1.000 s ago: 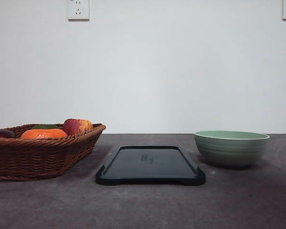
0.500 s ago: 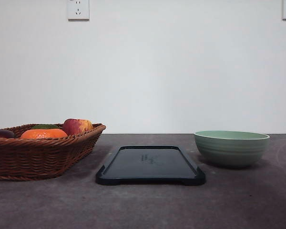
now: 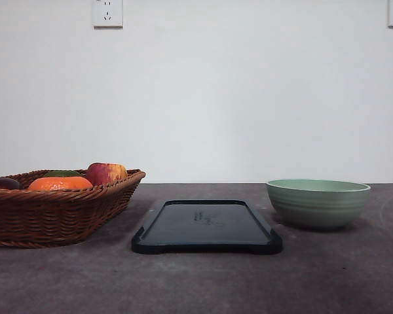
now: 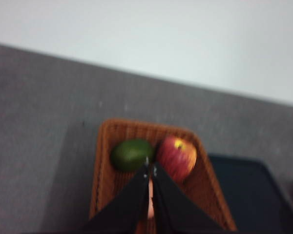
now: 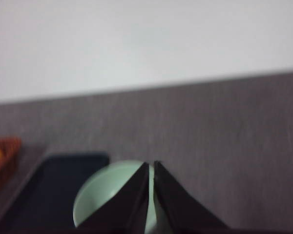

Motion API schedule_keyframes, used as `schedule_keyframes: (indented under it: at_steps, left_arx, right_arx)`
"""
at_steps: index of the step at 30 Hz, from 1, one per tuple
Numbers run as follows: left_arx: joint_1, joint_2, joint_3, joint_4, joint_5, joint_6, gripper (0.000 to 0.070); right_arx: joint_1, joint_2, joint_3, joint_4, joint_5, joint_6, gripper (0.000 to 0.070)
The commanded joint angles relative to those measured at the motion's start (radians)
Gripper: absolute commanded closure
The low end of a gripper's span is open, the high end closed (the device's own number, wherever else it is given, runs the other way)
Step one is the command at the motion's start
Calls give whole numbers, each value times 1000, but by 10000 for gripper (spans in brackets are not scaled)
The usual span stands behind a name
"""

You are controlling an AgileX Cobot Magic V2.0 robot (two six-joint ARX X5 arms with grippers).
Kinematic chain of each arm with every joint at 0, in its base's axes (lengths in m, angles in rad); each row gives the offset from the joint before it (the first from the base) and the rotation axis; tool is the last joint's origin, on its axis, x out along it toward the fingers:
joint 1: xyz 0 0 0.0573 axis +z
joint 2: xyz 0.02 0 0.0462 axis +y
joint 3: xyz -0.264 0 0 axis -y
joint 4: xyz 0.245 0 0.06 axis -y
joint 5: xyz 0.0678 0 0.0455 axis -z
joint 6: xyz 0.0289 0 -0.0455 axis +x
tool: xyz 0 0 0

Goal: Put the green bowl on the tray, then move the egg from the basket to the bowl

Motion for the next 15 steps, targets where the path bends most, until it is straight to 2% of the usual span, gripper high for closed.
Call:
schedule_keyframes:
  at_steps: [1,7,15]
  left_arx:
    - [-1,46,47,-20,19,50,700]
    - [-2,190,159,-142,70,56,700]
    - [-2,290,216,-255,97,60,700]
  right_arx:
    - [0,61,38,-39,-20,-22,693]
    - [0,253,122,-153,-101,-39,693]
    - [1,432,203,-231,-123,-43,692]
